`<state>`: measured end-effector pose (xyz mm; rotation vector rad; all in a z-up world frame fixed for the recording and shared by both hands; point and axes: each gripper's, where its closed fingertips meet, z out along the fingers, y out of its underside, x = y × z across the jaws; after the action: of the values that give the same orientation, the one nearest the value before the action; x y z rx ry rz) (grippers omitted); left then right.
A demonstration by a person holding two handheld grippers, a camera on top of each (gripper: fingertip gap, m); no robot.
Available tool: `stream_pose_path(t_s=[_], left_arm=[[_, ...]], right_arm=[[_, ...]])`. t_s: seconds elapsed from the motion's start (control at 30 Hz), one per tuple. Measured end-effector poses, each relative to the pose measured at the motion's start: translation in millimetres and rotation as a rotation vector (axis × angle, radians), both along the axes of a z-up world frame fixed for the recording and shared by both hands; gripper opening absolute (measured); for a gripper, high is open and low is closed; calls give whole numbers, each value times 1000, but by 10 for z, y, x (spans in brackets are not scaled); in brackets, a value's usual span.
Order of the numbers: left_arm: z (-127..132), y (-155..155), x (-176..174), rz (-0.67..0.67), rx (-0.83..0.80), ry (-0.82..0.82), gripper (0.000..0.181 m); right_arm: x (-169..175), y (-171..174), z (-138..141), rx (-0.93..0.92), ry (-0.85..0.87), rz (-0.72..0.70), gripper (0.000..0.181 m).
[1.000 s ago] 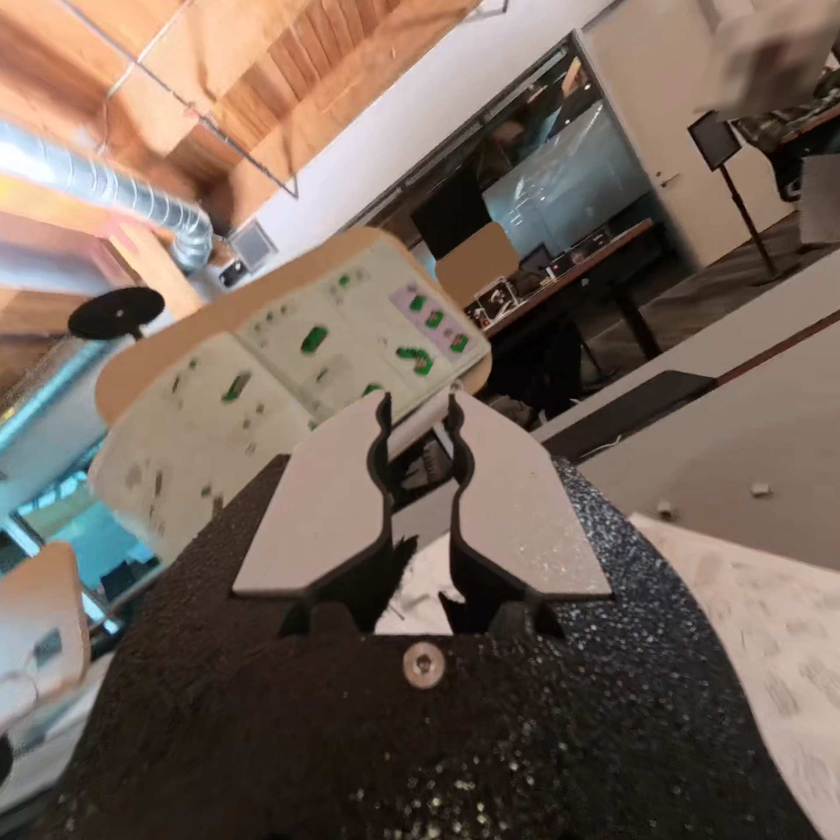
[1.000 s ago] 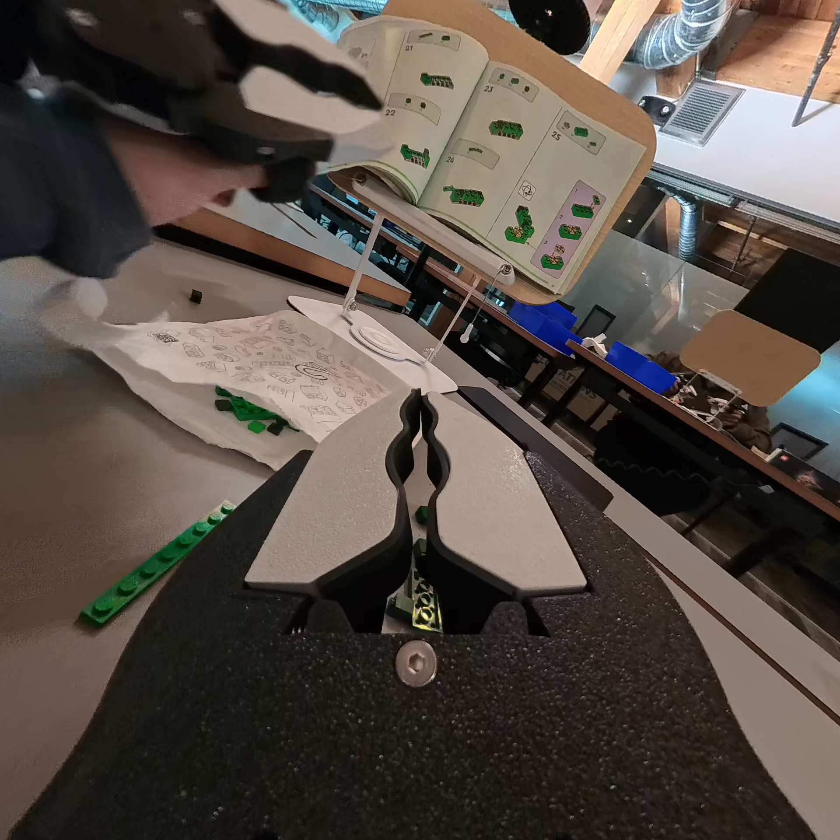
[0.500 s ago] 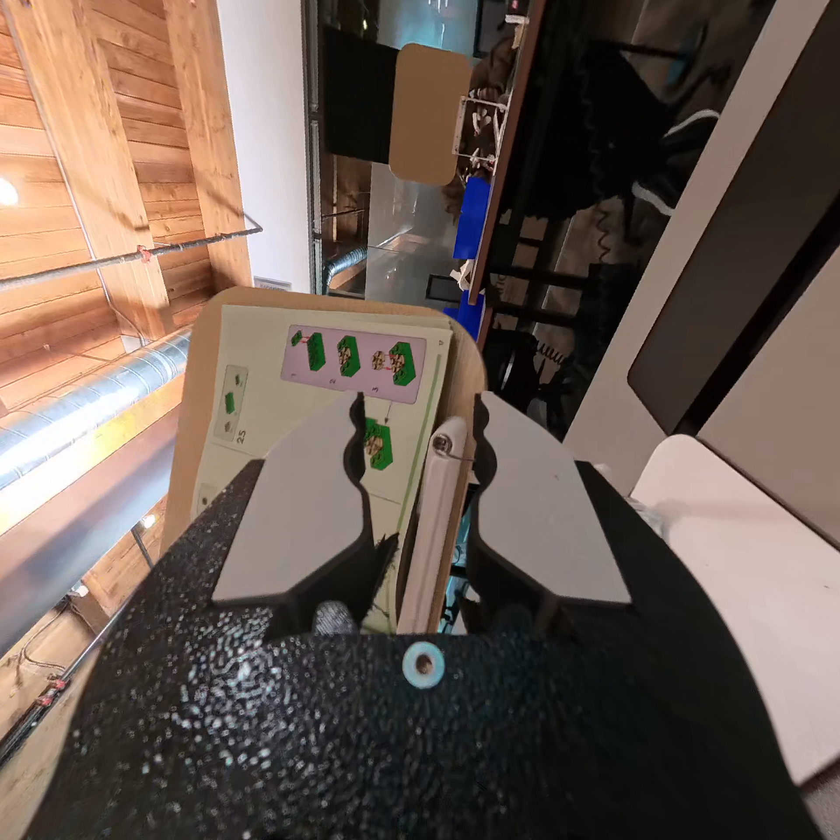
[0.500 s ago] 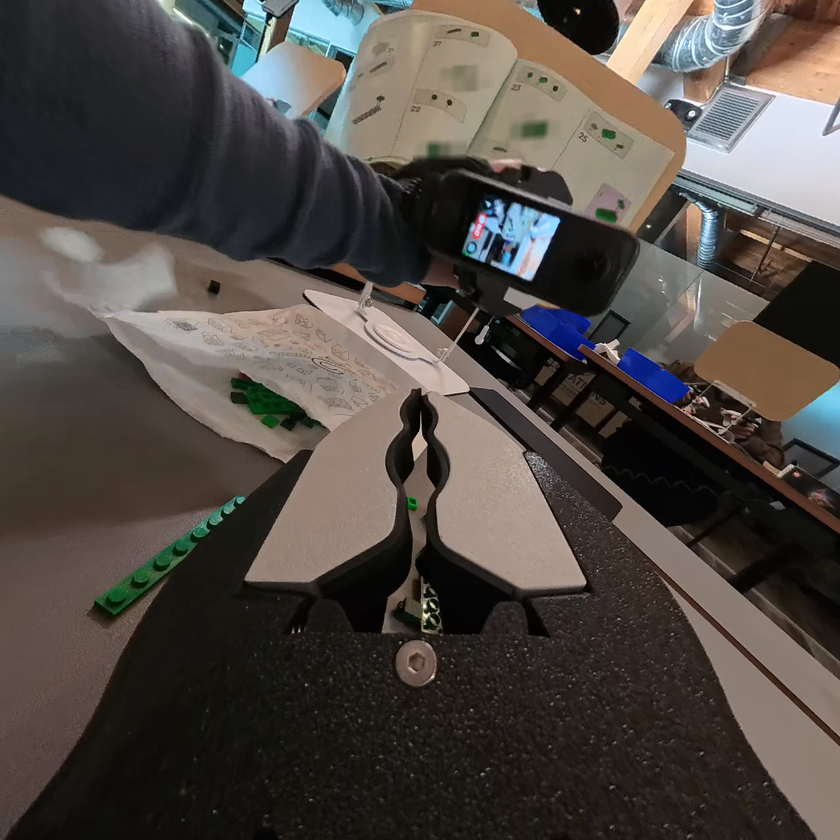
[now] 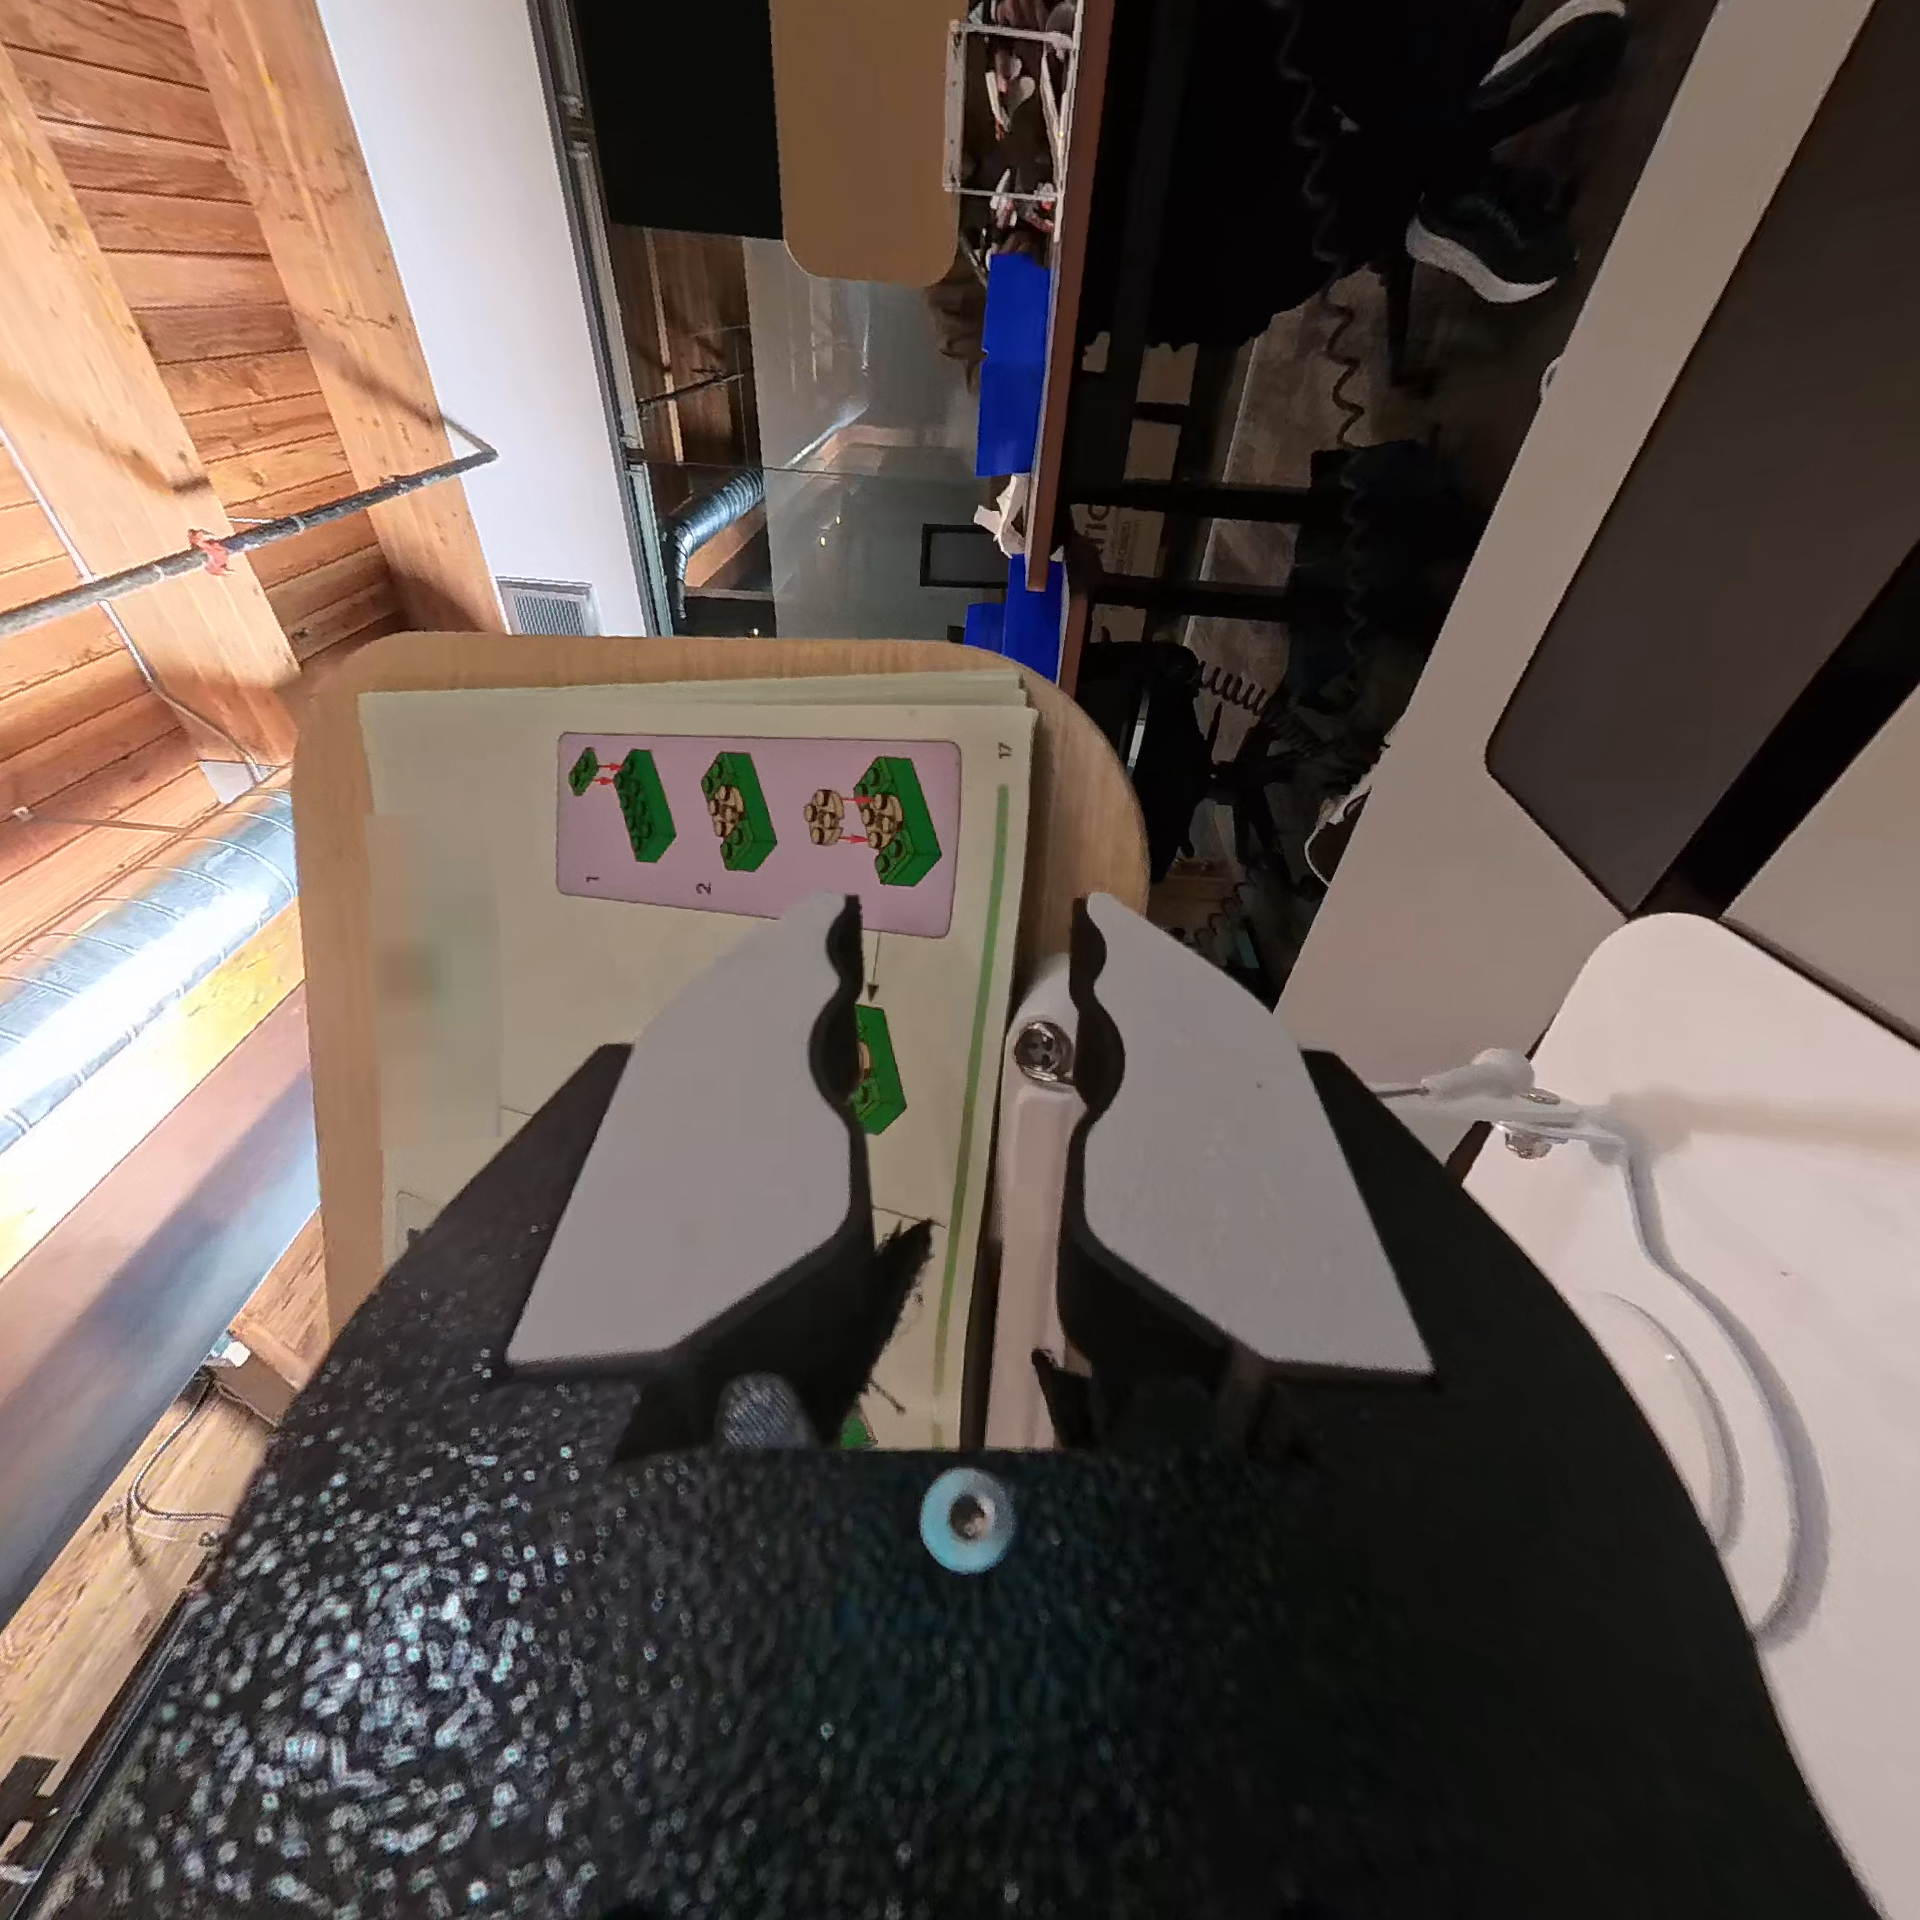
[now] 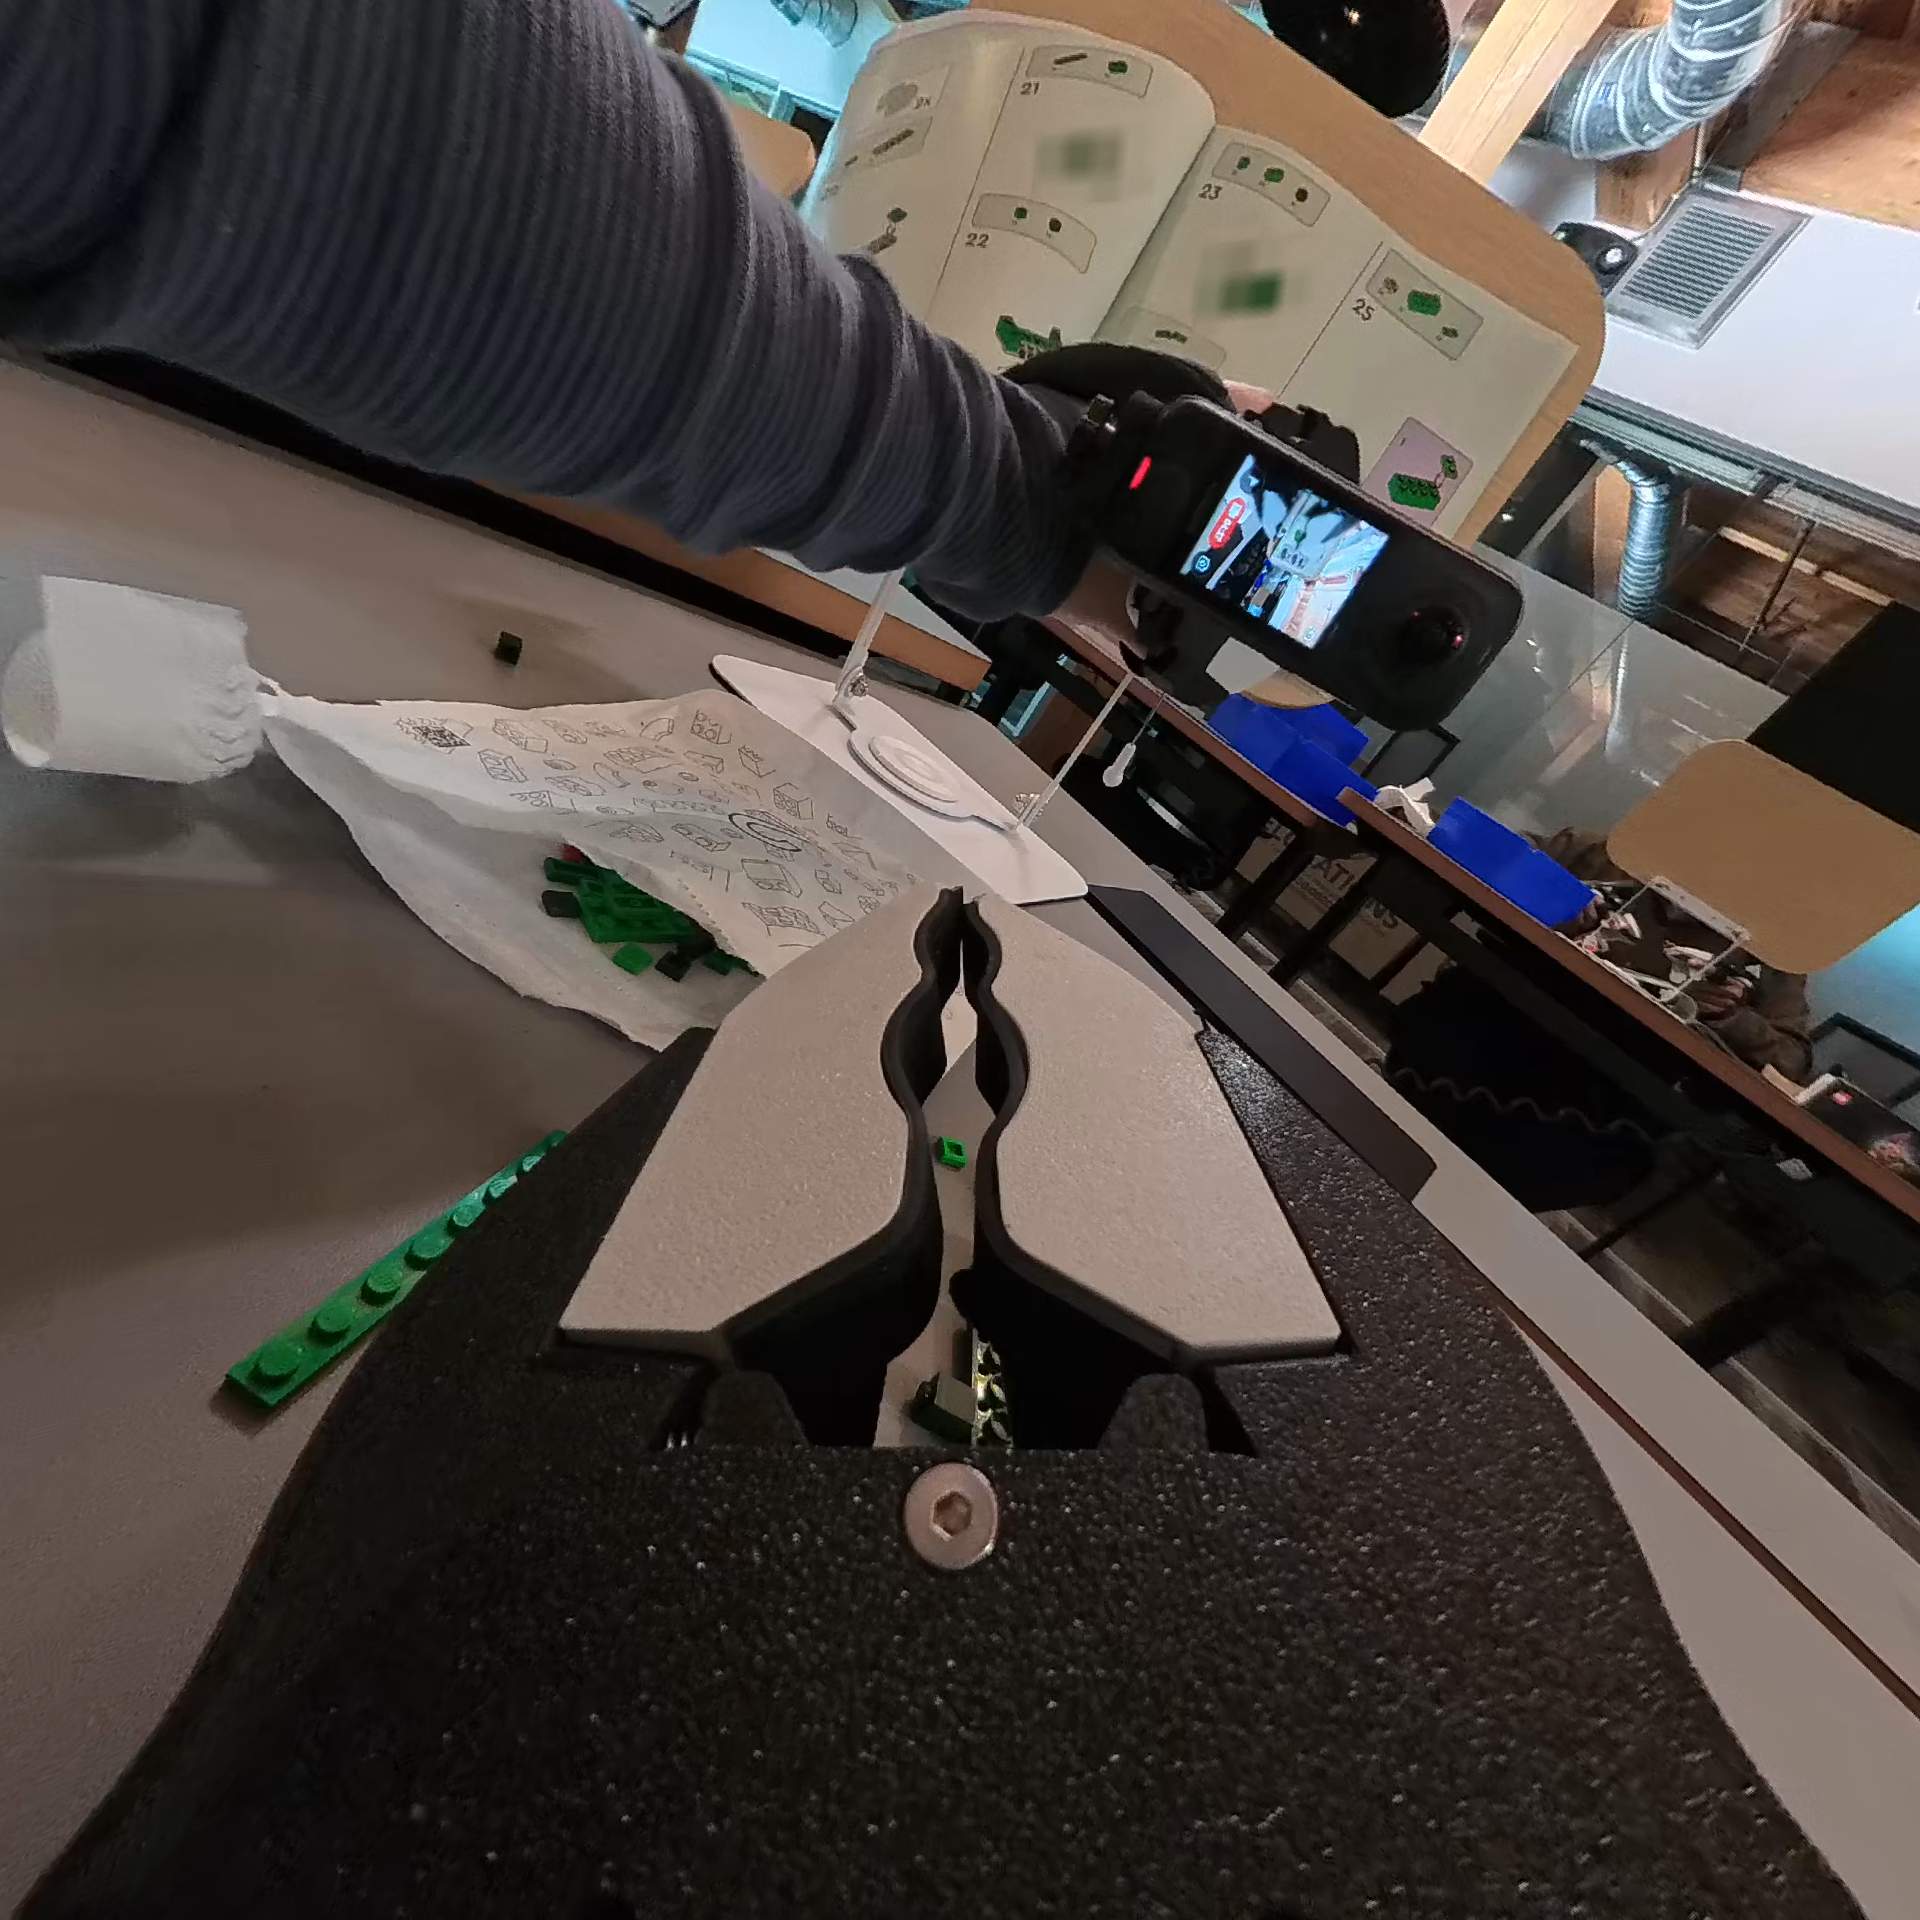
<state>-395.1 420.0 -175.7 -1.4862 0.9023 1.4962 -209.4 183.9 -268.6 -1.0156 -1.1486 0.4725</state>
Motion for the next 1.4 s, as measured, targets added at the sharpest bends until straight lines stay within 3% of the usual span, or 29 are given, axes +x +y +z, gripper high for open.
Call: stream_pose_path(t_s=[0.2,0.33,0.6,1.03,1.2,1.4], left_arm=[[37,29,-52,38,8,-5,27],[52,31,-26,24,21,-48,7],[7,39,-23,23,11,-55,26],[-26,143,-63,86,-51,-49,20],[9,124,-54,71,-25,-75,2],[-3,80,-16,47,-11,-66,0]], right_arm=[[-2,0,-3,1,-3,0,0],[-3,1,-6,0,-4,0,0],[-11,-5,-14,3,-12,3,0],[-17,-7,-19,3,-15,6,0],[-15,-6,-18,2,-14,6,0],[-17,-5,-19,2,-15,6,0]])
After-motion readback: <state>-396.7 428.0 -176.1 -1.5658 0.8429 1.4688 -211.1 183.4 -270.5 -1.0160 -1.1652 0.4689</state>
